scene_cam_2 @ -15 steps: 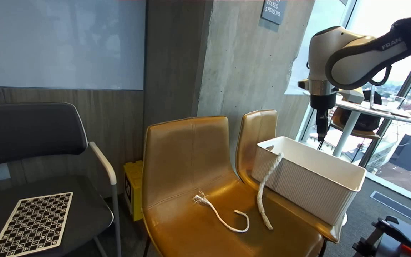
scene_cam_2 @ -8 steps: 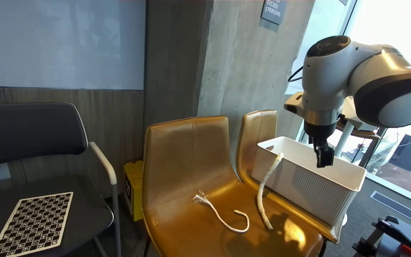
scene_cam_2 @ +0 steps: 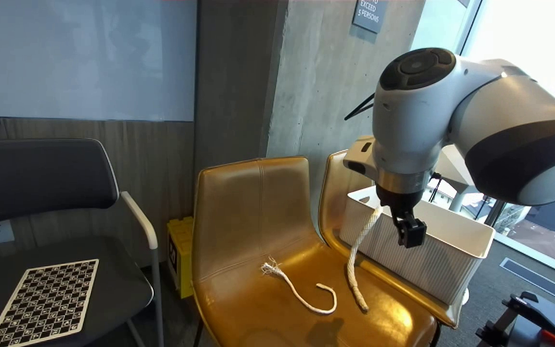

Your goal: Put the ropes in the basket

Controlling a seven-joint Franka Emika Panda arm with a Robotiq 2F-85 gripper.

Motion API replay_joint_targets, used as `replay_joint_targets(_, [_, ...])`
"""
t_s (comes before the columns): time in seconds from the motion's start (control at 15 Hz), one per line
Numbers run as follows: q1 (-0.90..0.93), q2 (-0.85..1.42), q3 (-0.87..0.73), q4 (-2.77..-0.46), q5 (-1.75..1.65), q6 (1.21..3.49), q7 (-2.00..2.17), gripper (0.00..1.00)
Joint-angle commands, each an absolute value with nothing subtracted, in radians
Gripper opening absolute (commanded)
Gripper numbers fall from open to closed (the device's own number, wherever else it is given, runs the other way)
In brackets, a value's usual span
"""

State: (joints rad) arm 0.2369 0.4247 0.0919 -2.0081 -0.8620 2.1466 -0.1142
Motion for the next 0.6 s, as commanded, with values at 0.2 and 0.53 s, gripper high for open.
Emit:
replay_joint_targets(0.2, [0.235,0.627,0.069,-1.726,-0.974,2.010,-0.199,1.00])
replay_joint_targets(0.53, [0.199,0.773,0.033,-1.572,-0.989,1.950,-0.256,1.00])
